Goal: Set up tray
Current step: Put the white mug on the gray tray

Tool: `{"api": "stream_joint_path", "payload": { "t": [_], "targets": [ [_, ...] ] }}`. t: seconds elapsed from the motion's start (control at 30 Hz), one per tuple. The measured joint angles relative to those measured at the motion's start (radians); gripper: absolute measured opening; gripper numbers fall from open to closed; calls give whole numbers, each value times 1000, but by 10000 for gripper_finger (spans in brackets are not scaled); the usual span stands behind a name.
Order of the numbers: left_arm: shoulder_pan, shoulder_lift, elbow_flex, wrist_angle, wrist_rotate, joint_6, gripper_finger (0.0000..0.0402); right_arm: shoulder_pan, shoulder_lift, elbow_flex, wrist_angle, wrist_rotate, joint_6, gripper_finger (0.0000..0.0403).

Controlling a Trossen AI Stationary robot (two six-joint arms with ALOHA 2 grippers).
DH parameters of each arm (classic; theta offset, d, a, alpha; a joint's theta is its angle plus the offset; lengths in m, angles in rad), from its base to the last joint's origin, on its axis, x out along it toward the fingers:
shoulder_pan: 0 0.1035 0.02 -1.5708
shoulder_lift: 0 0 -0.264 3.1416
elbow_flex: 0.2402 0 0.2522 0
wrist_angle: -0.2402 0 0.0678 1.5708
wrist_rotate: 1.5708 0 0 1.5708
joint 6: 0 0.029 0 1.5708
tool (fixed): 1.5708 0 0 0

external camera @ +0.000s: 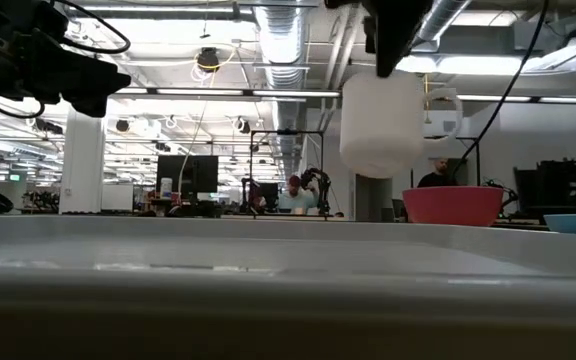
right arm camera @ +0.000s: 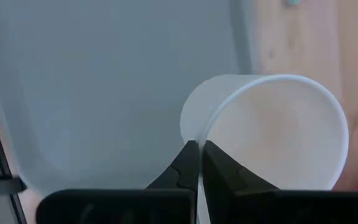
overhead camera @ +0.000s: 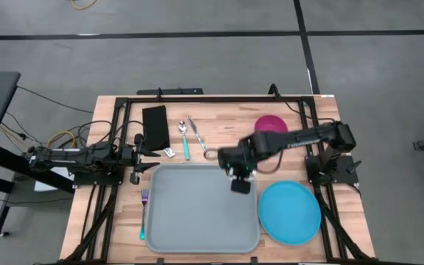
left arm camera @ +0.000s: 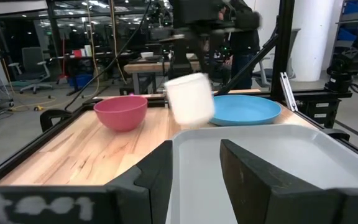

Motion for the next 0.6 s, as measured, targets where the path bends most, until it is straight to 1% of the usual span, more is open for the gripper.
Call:
{"api": "stream_joint_path", "payload": {
  "t": [0.1, 0.2, 0.3, 0.37, 0.43, 0.5, 0.53, 0.6],
  "targets": [
    [0, 0, 0, 0, 0, 0, 122, 55, 17, -3, -5, 59, 24, 1],
    [0, 0, 0, 0, 0, 0, 122, 88, 42, -14, 20, 90, 40, 1],
    [0, 4, 0, 0, -1, 0, 122, 113, 64, -47, 0, 117, 37, 1],
    [0, 6, 0, 0, -1, 0, 122, 119, 79, -62, 40, 136, 34, 0],
    [0, 17, 0, 1, -3, 0, 122, 124, 81, -91, 25, 155, 34, 0],
    [0, 19, 0, 0, -2, 0, 122, 120, 76, -124, 105, 159, 45, 0],
    [0, 22, 0, 1, -2, -1, 122, 117, 76, -140, 112, 159, 55, 0],
    [0, 30, 0, 0, -2, -1, 122, 108, 78, -169, 72, 159, 60, 0]
  ]
}}
